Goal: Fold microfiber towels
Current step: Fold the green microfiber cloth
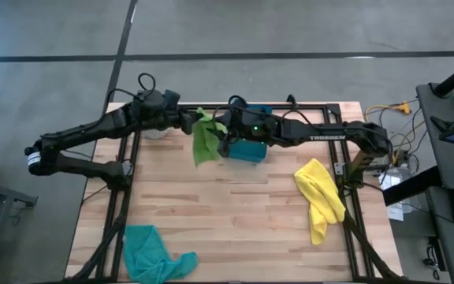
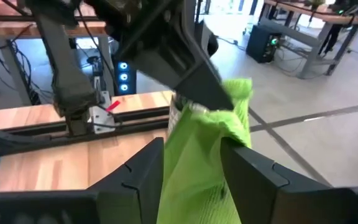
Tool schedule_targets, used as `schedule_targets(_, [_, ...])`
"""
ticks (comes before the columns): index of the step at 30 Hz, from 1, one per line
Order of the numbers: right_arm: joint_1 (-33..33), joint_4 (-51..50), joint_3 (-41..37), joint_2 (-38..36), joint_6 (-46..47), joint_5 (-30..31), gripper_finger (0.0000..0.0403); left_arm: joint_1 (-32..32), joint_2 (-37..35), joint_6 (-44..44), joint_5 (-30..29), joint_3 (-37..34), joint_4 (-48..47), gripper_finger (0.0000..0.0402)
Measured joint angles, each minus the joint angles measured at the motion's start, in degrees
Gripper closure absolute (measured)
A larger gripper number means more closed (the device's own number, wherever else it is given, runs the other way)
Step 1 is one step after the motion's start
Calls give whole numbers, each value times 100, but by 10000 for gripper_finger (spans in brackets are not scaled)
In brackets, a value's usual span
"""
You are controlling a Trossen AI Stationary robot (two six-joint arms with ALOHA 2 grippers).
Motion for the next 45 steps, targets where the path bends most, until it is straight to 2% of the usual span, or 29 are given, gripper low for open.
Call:
schedule_targets(3, [6, -43, -52, -59, -3, 242, 260, -8, 0, 0, -22, -2, 16, 385])
schedule_targets(11, [-2, -118, -66, -83, -142, 425, 276, -14, 64, 2, -49, -17, 65, 385])
schedule_targets(16, [0, -120, -68, -83, -309, 856, 277, -26, 133, -1, 30, -22, 66, 385])
schedule_targets(24, [-11, -124, -71, -52, -497, 935, 278, -39, 174, -4, 63, -22, 90, 385])
schedule_targets(27, [-11, -121, -75, -46, -614, 726, 282, -42, 173, -4, 63, -22, 90, 385])
schedule_targets(30, [-11, -122, -75, -46, -643, 511, 303, -46, 173, 0, 67, -22, 130, 385])
schedule_targets(35, [-11, -287, -75, -46, -759, 344, 382, -46, 173, 0, 83, -35, 400, 385])
schedule_targets(45, [-10, -749, -75, -46, -601, 342, 394, -47, 163, -1, 212, -76, 361, 385])
